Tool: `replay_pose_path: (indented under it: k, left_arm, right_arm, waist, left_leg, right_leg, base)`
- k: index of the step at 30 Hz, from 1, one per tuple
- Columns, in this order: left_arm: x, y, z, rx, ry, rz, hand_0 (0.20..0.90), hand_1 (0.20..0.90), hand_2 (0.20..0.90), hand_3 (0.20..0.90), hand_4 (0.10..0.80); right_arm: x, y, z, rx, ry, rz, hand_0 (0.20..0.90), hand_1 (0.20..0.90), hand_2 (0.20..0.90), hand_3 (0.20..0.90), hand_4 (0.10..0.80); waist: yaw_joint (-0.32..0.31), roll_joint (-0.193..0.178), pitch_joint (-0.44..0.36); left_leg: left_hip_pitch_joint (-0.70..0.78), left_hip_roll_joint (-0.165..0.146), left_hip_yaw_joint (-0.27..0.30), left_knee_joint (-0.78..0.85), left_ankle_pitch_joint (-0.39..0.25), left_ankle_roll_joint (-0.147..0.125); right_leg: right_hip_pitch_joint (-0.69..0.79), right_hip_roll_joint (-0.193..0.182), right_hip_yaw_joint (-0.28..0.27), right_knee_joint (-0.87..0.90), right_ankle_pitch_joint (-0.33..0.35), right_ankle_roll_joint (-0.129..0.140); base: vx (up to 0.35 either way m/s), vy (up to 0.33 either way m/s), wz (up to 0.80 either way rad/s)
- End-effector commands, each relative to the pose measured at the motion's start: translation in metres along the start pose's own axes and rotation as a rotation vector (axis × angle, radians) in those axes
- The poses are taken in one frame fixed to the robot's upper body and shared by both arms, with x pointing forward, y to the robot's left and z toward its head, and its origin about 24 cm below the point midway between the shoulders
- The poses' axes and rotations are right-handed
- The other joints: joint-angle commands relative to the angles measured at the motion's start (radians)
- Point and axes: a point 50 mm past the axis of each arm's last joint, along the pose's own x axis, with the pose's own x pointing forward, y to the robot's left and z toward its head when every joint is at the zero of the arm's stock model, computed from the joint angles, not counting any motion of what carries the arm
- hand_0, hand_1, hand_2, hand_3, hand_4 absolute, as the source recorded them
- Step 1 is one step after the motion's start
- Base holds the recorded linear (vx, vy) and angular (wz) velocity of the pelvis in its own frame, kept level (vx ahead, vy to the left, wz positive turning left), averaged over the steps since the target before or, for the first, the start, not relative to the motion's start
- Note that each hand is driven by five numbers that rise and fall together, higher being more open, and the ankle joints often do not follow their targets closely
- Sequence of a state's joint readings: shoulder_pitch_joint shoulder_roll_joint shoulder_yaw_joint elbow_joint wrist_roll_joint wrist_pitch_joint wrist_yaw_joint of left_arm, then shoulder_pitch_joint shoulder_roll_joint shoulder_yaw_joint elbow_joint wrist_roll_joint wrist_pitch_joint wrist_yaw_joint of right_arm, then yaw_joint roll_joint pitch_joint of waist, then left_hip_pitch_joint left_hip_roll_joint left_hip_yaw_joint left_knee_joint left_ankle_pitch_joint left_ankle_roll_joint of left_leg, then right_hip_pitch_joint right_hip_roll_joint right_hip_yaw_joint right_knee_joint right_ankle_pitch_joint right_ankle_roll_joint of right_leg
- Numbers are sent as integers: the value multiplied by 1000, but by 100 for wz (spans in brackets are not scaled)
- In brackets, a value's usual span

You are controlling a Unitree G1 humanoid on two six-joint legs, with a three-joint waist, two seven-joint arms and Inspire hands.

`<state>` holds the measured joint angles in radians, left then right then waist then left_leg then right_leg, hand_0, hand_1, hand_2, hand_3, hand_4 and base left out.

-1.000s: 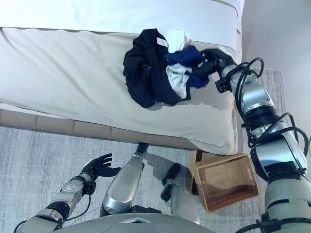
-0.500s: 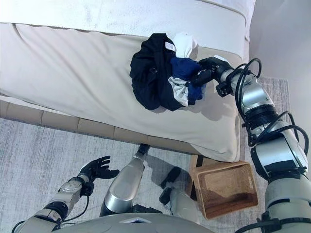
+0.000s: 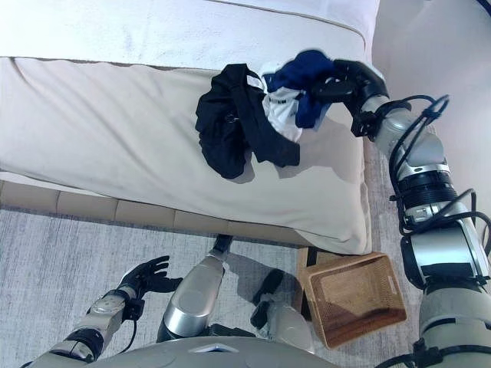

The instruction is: Pick up the clothes from the bed and place them into the basket

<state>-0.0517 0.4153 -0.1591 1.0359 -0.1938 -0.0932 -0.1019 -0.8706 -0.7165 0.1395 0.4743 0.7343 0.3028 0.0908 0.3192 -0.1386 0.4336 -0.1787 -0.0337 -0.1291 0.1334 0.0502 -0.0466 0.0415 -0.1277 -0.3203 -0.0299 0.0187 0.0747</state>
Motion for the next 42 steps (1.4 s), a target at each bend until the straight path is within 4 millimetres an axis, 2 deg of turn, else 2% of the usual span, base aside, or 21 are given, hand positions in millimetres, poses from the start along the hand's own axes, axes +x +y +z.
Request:
replay_pose_path:
  k: [1, 4, 7, 9, 10, 11, 12, 13, 17, 18, 21, 23, 29, 34, 37, 41, 42]
  left_arm:
    - [-16, -4, -51, 64, 136, -9, 900, 900, 900, 900, 800]
    - [-18, -5, -58, 71, 164, -16, 900, 900, 900, 900, 800]
    - [-19, -9, -60, 69, 176, -31, 900, 900, 900, 900, 800]
    - [-18, -11, -58, 72, 168, -44, 900, 900, 900, 900, 800]
    - [-17, -11, -56, 72, 163, -45, 900, 900, 900, 900, 800]
    - [-17, -11, -55, 70, 161, -44, 900, 900, 900, 900, 800]
    - [-17, -11, -54, 69, 157, -41, 900, 900, 900, 900, 800]
    - [-18, -11, -55, 70, 156, -39, 900, 900, 900, 900, 800]
    - [-17, -10, -54, 94, 166, -33, 900, 900, 900, 900, 800]
    - [-17, -8, -54, 104, 171, -31, 900, 900, 900, 900, 800]
    - [-16, -1, -52, 126, 181, -28, 900, 900, 900, 900, 800]
    - [-16, 0, -52, 127, 183, -22, 900, 900, 900, 900, 800]
    - [-18, 0, -54, 109, 185, -7, 900, 900, 900, 900, 800]
    - [-19, -6, -59, 101, 191, -18, 900, 900, 900, 900, 800]
    - [-19, -9, -60, 108, 190, -27, 900, 900, 900, 900, 800]
    - [-18, -14, -58, 103, 175, -34, 900, 900, 900, 900, 800]
    - [-18, -14, -58, 104, 175, -35, 900, 900, 900, 900, 800]
  right_arm:
    - [-14, 7, 59, 226, -396, 78, 300, 300, 300, 200, 100]
    - [-23, 15, 71, 338, -520, 133, 300, 300, 300, 200, 100]
    - [-28, 33, 68, 312, -550, 214, 300, 300, 300, 200, 100]
    - [-23, 49, 43, 160, -397, 279, 300, 300, 300, 200, 100]
    - [-20, 49, 24, 69, -272, 289, 300, 300, 300, 200, 100]
    - [-19, 47, 15, 37, -220, 299, 305, 305, 305, 205, 105]
    - [-19, 45, -4, -7, -108, 330, 768, 768, 768, 746, 646]
    - [-19, 45, -17, -2, -29, 359, 900, 900, 900, 900, 800]
    - [-21, 60, -67, 144, 233, 501, 900, 900, 900, 900, 800]
    - [-21, 66, -75, 185, 262, 510, 300, 300, 300, 200, 100]
    - [-16, 79, -84, 210, 274, 490, 300, 300, 300, 200, 100]
    - [-13, 81, -81, 204, 247, 467, 300, 300, 300, 200, 100]
    - [-2, 83, -56, 219, 101, 360, 300, 300, 300, 200, 100]
    - [1, 75, -44, 165, 25, 256, 300, 300, 300, 200, 100]
    - [1, 69, -34, 78, -46, 198, 300, 300, 300, 200, 100]
    - [-2, 64, -9, -32, -211, 92, 300, 300, 300, 200, 100]
    - [-2, 64, -9, -32, -212, 92, 300, 300, 300, 200, 100]
  waist:
    - [-38, 14, -227]
    - [-58, 20, -258]
    - [-71, 28, -281]
    - [-73, 30, -286]
    - [-73, 27, -286]
    - [-73, 26, -287]
    - [-70, 22, -284]
    - [-69, 17, -284]
    - [-46, 0, -276]
    - [-38, -3, -274]
    - [-13, -3, -263]
    - [-3, -4, -260]
    - [23, 5, -246]
    - [19, 13, -252]
    - [11, 13, -254]
    - [-4, 20, -252]
    - [-5, 20, -254]
  left_leg:
    - [150, 5, 35, -181, -64, 48]
    - [163, -3, 51, -176, -72, 56]
    - [175, -11, 56, -175, -79, 64]
    - [183, -16, 53, -175, -82, 67]
    - [187, -16, 51, -176, -81, 68]
    - [185, -15, 49, -176, -80, 68]
    - [188, -12, 47, -177, -77, 68]
    - [186, -11, 46, -179, -76, 68]
    - [184, -10, 35, -183, -67, 63]
    - [182, -11, 34, -183, -66, 63]
    - [185, -9, 30, -184, -63, 59]
    - [182, -8, 28, -185, -60, 57]
    - [178, -6, 10, -192, -50, 54]
    - [183, -8, 2, -198, -49, 55]
    - [184, -10, -3, -195, -51, 58]
    - [186, -12, -16, -193, -53, 62]
    - [181, -14, -17, -191, -51, 63]
  right_leg:
    - [20, -22, -55, 68, -19, 44]
    - [15, -34, -48, 77, -2, 49]
    - [10, -40, -37, 93, 3, 52]
    - [6, -44, -32, 105, 10, 54]
    - [6, -44, -30, 105, 11, 54]
    - [5, -44, -31, 103, 10, 53]
    - [7, -42, -32, 101, 8, 54]
    - [8, -41, -35, 98, 8, 55]
    - [27, -38, -61, 79, 7, 54]
    - [31, -38, -69, 78, 8, 55]
    - [45, -40, -92, 77, 7, 54]
    - [50, -41, -103, 74, 8, 54]
    - [55, -45, -121, 86, 2, 51]
    - [60, -42, -110, 84, -4, 49]
    - [57, -41, -96, 91, -7, 48]
    - [51, -39, -68, 102, -14, 46]
    - [49, -39, -70, 100, -11, 46]
  base:
    - [76, 29, -20]
    - [85, 45, -11]
    - [82, 46, -9]
    - [41, 12, -3]
    - [0, 0, 0]
    - [1, -38, -2]
    - [0, -46, -5]
    - [5, -60, -5]
    - [15, -49, -5]
    - [23, -42, -4]
    - [7, -11, -1]
    - [-12, -6, 10]
    - [-44, 15, 9]
    - [-2, 20, 6]
    - [1, 14, 5]
    - [-3, 9, 2]
    - [0, 0, 0]
